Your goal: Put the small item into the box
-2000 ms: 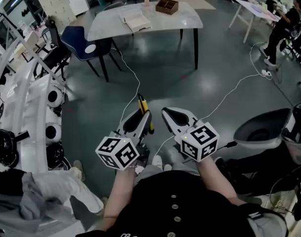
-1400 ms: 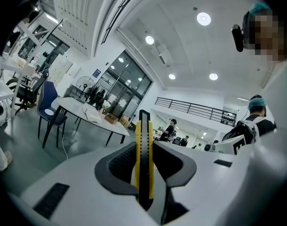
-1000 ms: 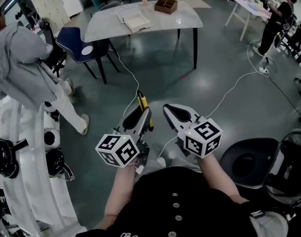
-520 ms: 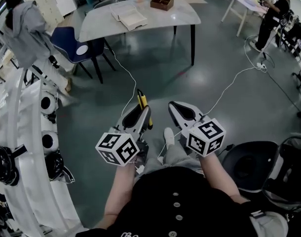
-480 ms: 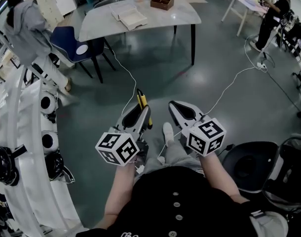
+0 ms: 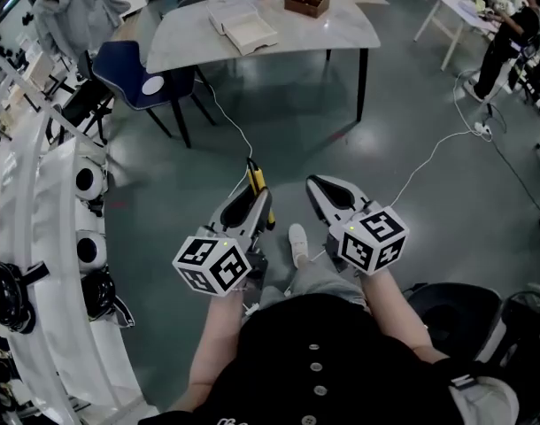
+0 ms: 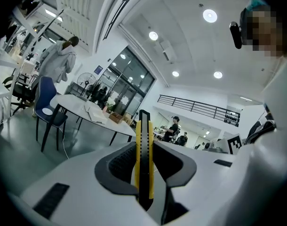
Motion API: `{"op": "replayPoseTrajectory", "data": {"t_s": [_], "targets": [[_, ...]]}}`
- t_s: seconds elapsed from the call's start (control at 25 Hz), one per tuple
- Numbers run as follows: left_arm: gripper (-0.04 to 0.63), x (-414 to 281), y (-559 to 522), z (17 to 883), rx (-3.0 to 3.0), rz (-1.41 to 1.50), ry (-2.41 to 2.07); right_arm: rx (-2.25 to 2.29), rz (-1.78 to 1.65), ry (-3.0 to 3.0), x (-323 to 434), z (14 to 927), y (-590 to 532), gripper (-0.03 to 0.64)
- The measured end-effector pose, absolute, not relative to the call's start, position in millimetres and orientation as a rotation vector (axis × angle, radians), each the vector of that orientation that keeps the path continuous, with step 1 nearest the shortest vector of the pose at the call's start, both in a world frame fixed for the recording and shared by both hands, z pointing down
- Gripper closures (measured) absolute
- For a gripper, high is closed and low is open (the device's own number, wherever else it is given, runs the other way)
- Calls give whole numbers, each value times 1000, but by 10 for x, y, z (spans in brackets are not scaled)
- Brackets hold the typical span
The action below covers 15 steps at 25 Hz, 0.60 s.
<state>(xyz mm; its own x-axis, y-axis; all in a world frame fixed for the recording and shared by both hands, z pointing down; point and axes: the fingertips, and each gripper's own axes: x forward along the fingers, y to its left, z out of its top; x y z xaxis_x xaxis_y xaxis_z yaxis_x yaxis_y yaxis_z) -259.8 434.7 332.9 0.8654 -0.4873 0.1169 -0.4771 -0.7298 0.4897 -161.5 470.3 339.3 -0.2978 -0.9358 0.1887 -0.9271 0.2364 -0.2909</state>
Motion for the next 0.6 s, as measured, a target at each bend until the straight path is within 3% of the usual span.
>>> {"op": "replayPoseTrajectory", "data": {"t_s": [0.6], "targets": [[469, -1684, 2621, 3314, 2544, -47, -800, -1698, -573, 2550, -718, 3486, 2857, 614]]}}
